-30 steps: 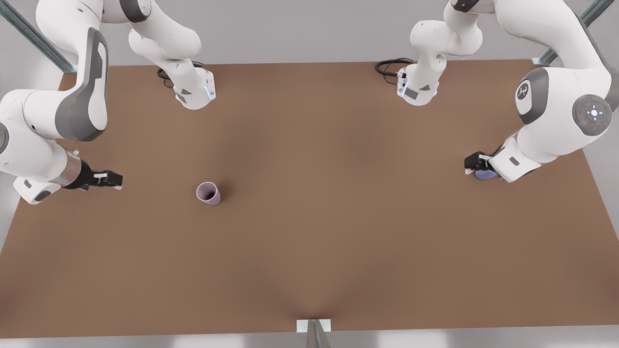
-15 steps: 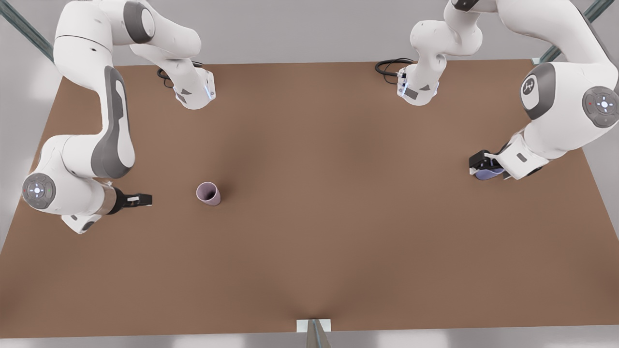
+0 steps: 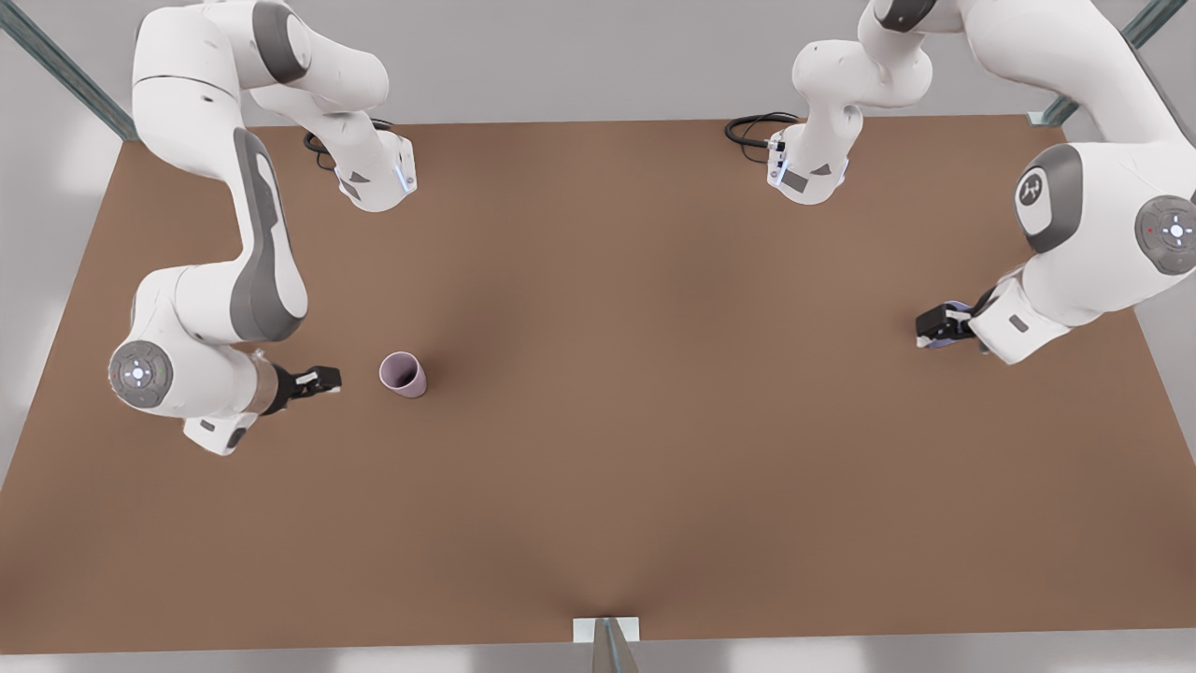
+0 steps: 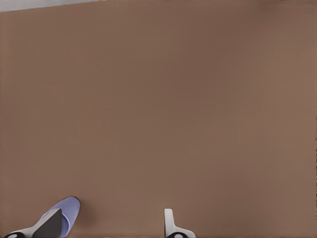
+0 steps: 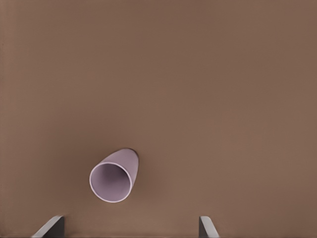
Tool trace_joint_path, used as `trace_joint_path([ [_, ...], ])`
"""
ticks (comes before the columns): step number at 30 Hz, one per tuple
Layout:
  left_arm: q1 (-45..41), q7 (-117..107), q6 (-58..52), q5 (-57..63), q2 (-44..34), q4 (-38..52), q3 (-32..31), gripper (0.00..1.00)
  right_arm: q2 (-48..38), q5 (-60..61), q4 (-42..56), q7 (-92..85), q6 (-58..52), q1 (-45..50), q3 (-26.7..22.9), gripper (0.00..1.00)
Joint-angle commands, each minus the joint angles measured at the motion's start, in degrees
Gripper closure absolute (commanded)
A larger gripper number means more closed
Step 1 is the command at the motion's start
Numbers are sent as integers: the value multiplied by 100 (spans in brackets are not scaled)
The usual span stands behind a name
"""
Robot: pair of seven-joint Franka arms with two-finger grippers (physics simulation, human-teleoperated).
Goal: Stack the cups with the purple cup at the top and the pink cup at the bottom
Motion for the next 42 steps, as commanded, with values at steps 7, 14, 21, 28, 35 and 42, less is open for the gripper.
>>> trace_joint_path([
  [7, 4, -55, 48, 50, 329, 126, 67, 0, -44, 206, -440, 260, -90, 411, 21, 0],
  [14, -5, 32, -163, -135, 74, 161, 94, 0, -642, 223, -1918, 260, 833, 472, 39, 0],
  [21, -22, 15, -339, -135, 74, 170, 94, 0, -246, 170, -1935, 471, 1457, 209, -32, 0],
  [28, -31, 33, -356, -126, 109, 161, 85, 0, 26, 170, -2023, 690, 1844, 305, -5, 0],
  [35, -40, -3, -435, -82, 145, 143, 94, 0, 140, 179, -2454, 664, 2248, 297, -32, 0],
  [42, -40, -38, -453, -82, 127, 134, 94, 0, 149, 179, -2946, 647, 3031, 341, -5, 1],
])
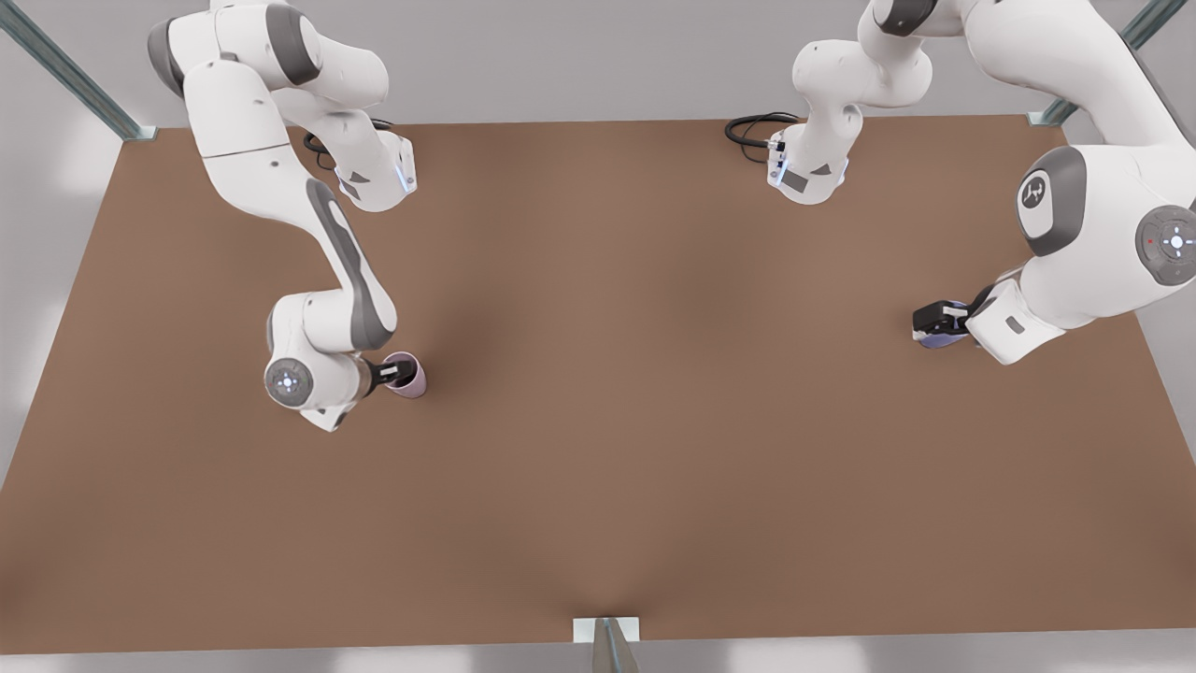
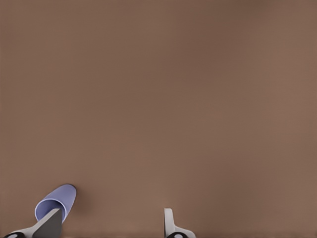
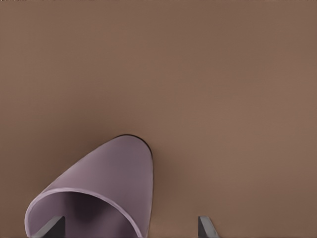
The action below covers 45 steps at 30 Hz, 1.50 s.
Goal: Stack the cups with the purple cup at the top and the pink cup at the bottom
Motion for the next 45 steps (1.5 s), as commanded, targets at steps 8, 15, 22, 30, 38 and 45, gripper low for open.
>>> trace_joint_path([
  [8, 0, -12, -99, 5, 12, 2, 2, 0, 69, 7, -189, 99, 770, 1, 10, 71],
  [15, 0, 15, -64, 13, 65, -6, 2, 0, 43, 15, -136, 108, 753, 1, 10, 79],
  [22, 0, -38, 209, 198, 240, 46, 28, 0, -28, 42, 601, 1521, 656, 10, 651, 79],
  [30, -105, -65, 375, 198, -5, -234, -25, 0, 1211, -494, 3571, 3332, 437, 1626, 1241, 79],
  [38, 588, 480, 2678, 444, -138, -2344, 283, 0, 3383, -1215, 6921, 5706, -679, 3165, 906, 79],
  [45, 1617, 2915, 2679, 48, 284, -2617, 933, 0, 3963, -1241, 6965, 5680, -583, 3358, 740, 79],
])
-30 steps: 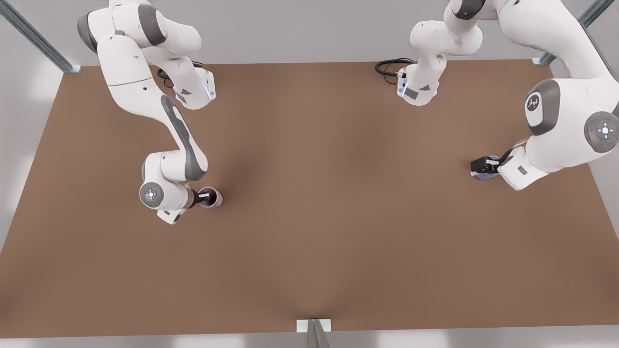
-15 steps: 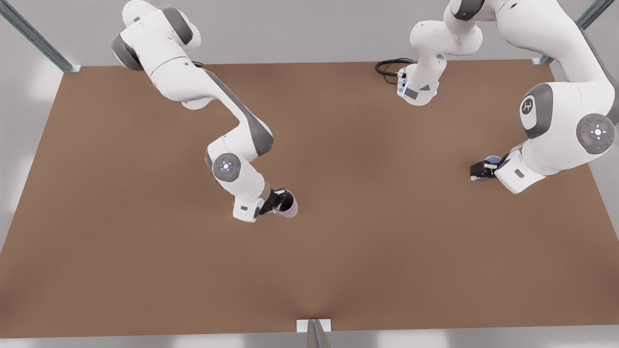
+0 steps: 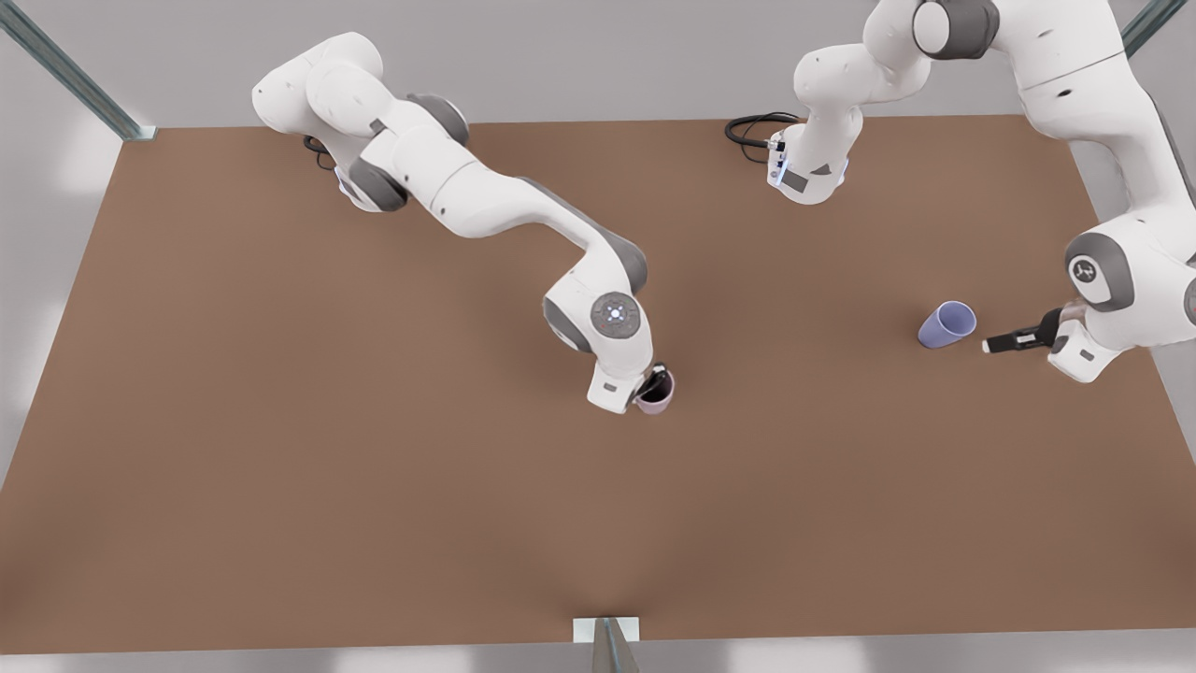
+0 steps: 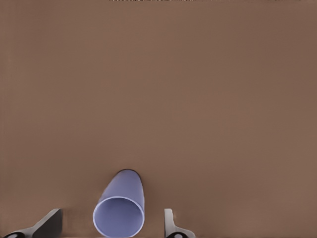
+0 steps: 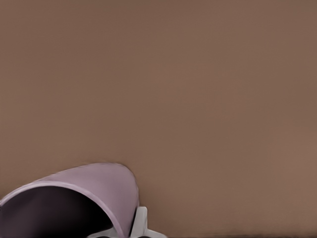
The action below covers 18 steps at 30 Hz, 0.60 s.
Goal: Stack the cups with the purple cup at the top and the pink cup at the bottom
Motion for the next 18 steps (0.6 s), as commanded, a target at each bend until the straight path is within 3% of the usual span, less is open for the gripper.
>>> trace_joint_path([
  [1, 1, 2119, 313, -32, -1, -23, 169, 0, 41, -35, 6, 2089, -110, 17, -5, 79],
  [8, 1, 2145, 427, 425, -107, -770, 467, 0, 199, -202, -21, 2089, 4, 299, -137, 79],
  [13, 1, 2163, 1622, 461, -273, -1710, 564, 0, 269, -202, -30, 2098, 154, 325, -146, 79],
  [14, 1, 2163, 1684, 461, -265, -1754, 573, 0, 278, -211, -47, 2107, 154, 325, -146, 63],
  [15, 1, 2163, 1702, 461, -265, -1754, 582, 0, 278, -211, -56, 2107, 154, 325, -146, 28],
  [16, 1, 2163, 1754, 461, -256, -1780, 608, 0, 278, -211, -56, 2124, 171, 422, -216, 3],
  [18, 1, 2163, 1913, 461, -221, -1868, 626, 0, 287, -211, -56, 2124, 233, 474, -278, 0],
])
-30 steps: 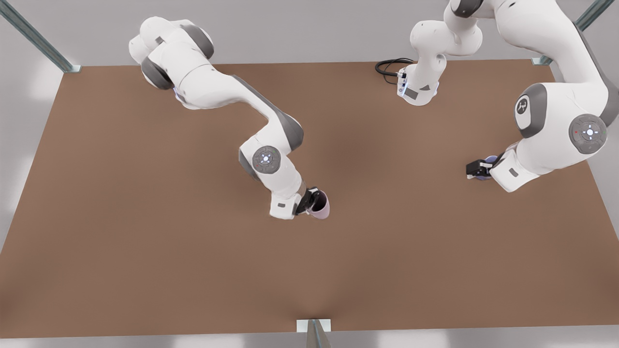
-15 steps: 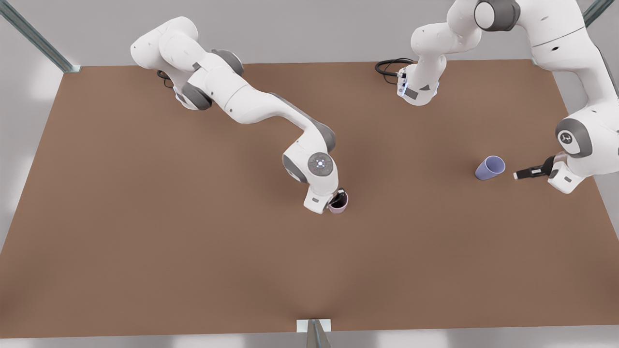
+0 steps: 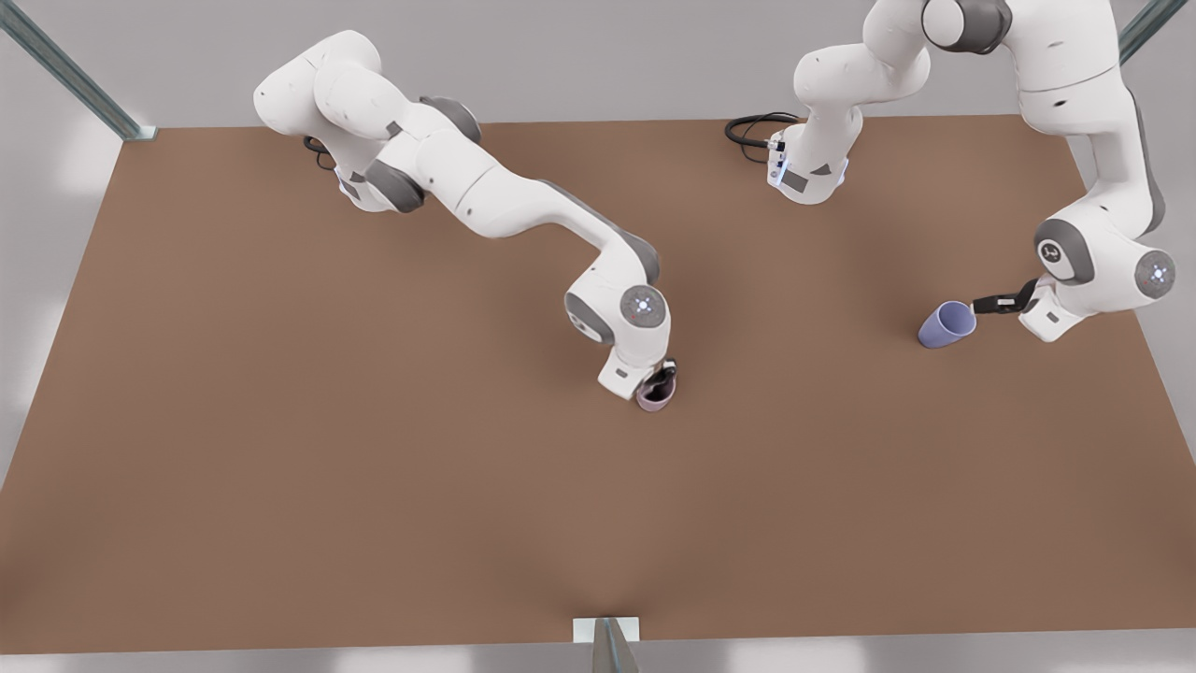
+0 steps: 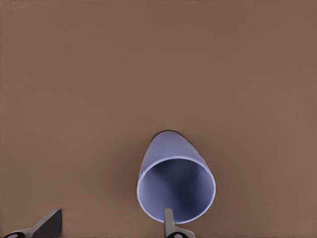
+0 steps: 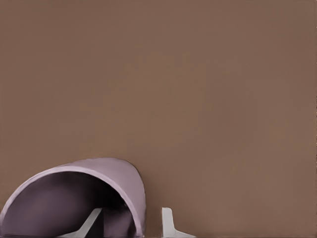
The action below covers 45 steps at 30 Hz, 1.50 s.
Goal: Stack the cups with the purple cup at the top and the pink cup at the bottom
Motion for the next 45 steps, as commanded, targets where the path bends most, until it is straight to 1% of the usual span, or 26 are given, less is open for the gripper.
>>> trace_joint_path([
  [1, -2, 787, 592, 7, 7, -90, 17, 0, -9, 113, -4, 737, 159, 20, -24, 0],
  [3, -2, 787, 900, -19, 25, -293, 17, 0, -27, 122, -4, 737, 150, 20, -24, 0],
  [7, -2, 716, 952, -63, 86, -293, 8, 0, -106, 131, 5, 860, 45, 20, -24, 0],
  [11, 34, 690, 1075, -212, 192, -301, 17, 0, -413, 166, -12, 878, -412, 29, -6, 0],
  [12, 42, 690, 1093, -212, 201, -301, 8, 0, -562, 166, -39, 878, -491, -15, -6, 0],
  [14, 78, 690, 1093, -221, 245, -301, 8, 0, -1440, 166, -469, 711, -1403, -611, -6, 0],
  [15, 86, 690, 1084, -221, 271, -336, 8, 0, -2116, 166, -968, 272, -1625, -1129, 12, 0],
  [16, 86, 690, 1093, -309, 280, -354, 8, 0, -3109, 175, -2109, 9, -1423, -1955, 46, 0],
  [17, 86, 690, 1093, -318, 297, -363, 8, 0, -3768, 175, -2952, -115, -1222, -2324, 38, 0],
  [18, 86, 690, 1093, -318, 315, -363, 8, 0, -4982, 314, -4475, -1203, -800, -3116, 38, 0],
  [19, 86, 690, 1093, -327, 324, -380, 8, 0, -5658, 1015, -5317, -2018, -545, -3791, 20, 0],
  [20, 86, 690, 1093, -335, 324, -381, 8, 0, -6020, 1045, -5637, -3880, -684, -4477, -15, 0],
  [21, 86, 690, 1093, -484, 341, -389, 8, 0, -6012, 1045, -5436, -4440, -1315, -4821, -15, 0],
  [23, 86, 681, 1102, -765, 412, -389, 8, 0, -5653, 1097, -4866, -4475, -1745, -5059, -50, 0],
  [24, 86, 602, 1102, -863, 429, -389, 8, 17, -5153, 1097, -3962, -4466, -2607, -5077, -59, 0],
  [25, 86, 514, 1102, -1064, 429, -389, 8, 18, -4966, 1168, -3616, -4309, -2803, -5033, -50, 0],
  [26, 86, 514, 1102, -1074, 429, -389, 8, 18, -4949, 1063, -3625, -4238, -2427, -5007, -50, 0],
  [28, 86, 462, 1102, -1118, 429, -389, 8, 32, -4861, 983, -3642, -4185, -1784, -5068, -59, 0],
  [30, 86, 435, 1093, -1118, 421, -389, 0, 32, -4949, 790, -3625, -3210, -2029, -5060, -173, 0],
  [31, 86, 435, 1067, -1118, 412, -389, 0, 33, -5133, 518, -3625, -2832, -2468, -4902, -138, 0],
  [32, 78, 418, 1005, -1109, 403, -389, -18, 36, -5151, 473, -3651, -2603, -2460, -4875, -129, 0],
  [37, -107, 444, 926, -1109, 368, -416, -44, 36, -5151, 799, -3616, -2902, -2346, -5007, -156, 0],
  [39, -160, 444, 935, -1109, 394, -416, -44, 45, -5133, 790, -3616, -2919, -2346, -4981, -129, 0],
  [41, -160, 461, 935, -1100, 403, -407, -44, 70, -5133, 790, -3616, -2928, -2363, -4989, -129, 0],
  [42, -160, 461, 935, -1083, 403, -398, -53, 76, -5125, 790, -3616, -2928, -2363, -4989, -120, 0],
  [45, -160, 470, 952, -1056, 403, -372, -71, 79, -5116, 676, -3616, -3033, -2337, -4981, -120, 0],
])
